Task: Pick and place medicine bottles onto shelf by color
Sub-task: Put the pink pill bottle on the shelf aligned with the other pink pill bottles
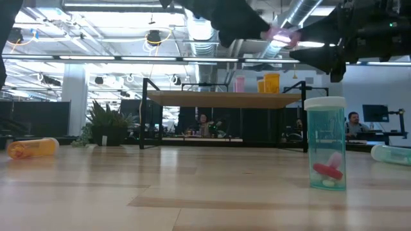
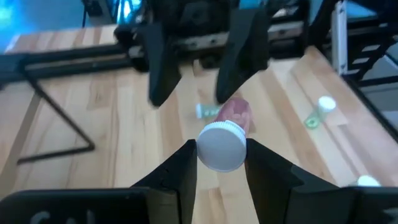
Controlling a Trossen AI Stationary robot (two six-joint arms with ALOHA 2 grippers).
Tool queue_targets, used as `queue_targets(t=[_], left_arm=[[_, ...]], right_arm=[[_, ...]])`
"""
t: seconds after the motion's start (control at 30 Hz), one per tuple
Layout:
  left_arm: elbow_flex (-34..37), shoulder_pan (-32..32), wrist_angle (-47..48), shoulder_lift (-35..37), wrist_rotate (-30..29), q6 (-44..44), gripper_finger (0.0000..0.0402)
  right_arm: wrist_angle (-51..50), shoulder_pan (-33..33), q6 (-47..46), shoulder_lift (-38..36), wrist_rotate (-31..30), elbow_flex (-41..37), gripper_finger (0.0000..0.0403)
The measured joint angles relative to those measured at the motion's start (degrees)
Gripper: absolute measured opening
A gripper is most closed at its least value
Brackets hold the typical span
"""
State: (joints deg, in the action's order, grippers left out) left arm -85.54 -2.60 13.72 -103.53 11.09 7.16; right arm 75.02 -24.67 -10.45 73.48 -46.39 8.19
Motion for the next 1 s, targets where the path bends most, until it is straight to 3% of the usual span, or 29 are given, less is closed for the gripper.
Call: queue_targets(t=[0.47,1.0], left_arm=[[0.0,-0.4,-0.4,-0.1,-2.3,-0.4,0.0105],[0.0,-0.4,-4.9,-0.1,-0.6,-0.8,0.0105]], right_arm=[[0.4,0.0,-0.2,0.0,0.0,0.0,0.0260],[-2.6,0.0,-2.1,0.0,0.2,0.0,0.0260]])
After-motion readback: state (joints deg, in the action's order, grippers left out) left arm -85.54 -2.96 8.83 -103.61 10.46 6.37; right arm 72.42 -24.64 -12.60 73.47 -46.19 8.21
